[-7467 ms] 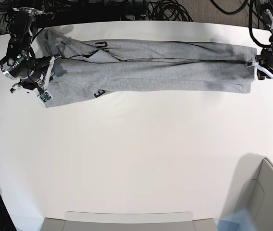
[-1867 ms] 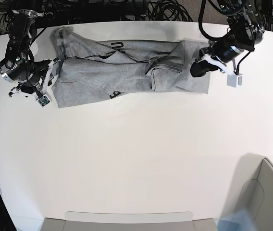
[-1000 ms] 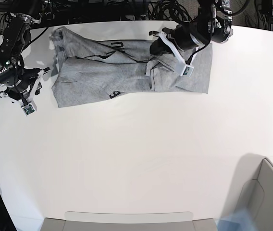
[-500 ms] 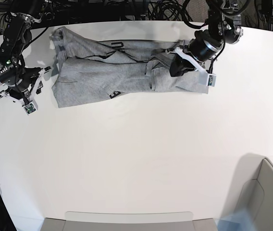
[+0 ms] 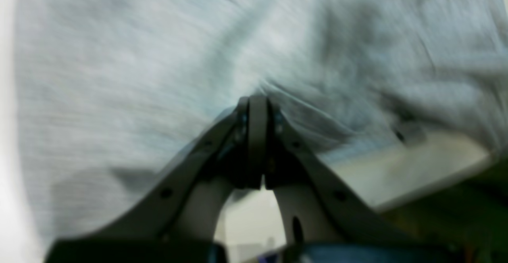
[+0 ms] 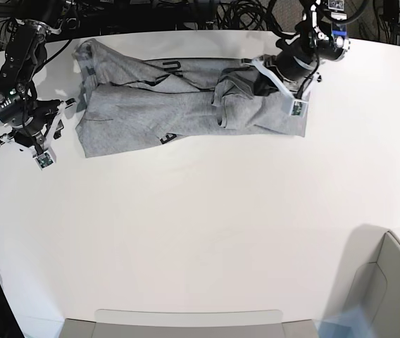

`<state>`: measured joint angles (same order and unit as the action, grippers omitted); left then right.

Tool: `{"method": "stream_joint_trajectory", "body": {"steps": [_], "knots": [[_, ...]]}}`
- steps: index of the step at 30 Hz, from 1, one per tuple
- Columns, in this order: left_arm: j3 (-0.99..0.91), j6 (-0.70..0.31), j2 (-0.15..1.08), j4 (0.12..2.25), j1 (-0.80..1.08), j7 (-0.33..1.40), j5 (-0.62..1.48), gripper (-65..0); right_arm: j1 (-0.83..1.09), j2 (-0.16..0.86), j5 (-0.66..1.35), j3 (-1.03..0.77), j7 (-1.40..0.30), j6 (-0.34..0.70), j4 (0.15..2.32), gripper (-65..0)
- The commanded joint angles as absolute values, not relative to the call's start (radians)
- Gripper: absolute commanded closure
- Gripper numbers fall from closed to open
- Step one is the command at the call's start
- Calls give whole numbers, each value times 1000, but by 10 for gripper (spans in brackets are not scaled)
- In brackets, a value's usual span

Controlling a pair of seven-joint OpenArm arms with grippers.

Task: Fold the T-shirt properly
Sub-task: 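Grasp the strip's middle with the left gripper and fold its end over, then fold the strip end held by the right gripper toward the left gripper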

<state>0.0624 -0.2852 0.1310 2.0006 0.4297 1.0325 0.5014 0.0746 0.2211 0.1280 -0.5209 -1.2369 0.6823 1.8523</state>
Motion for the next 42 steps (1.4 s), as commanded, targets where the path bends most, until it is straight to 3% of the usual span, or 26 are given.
{"method": "stream_joint_trajectory", "body": {"steps": [1, 5, 8, 15, 24, 31, 42], "knots": [[102, -295, 134, 2020, 430, 1018, 521, 0, 58, 232, 127, -524, -1227, 698, 1863, -206], [292, -295, 188, 2006, 427, 1017, 519, 0, 58, 231, 127, -524, -1227, 698, 1863, -206], [332, -295, 200, 2009, 426, 1007, 518, 0, 58, 231, 127, -524, -1227, 698, 1863, -206], [214, -295, 196, 2043, 404, 974, 530, 0, 64, 231, 127, -530, -1227, 698, 1863, -206], [48, -292, 196, 2038, 390, 852, 762, 0, 64, 231, 127, -527, -1227, 698, 1863, -206], [4, -292, 205, 1854, 303, 1020, 762, 0, 77, 237, 254, -561, -1227, 698, 1816, -206], [18, -289, 197, 1728, 206, 1021, 762, 0, 160, 223, 466, -661, -1233, 698, 1741, -206]]}}
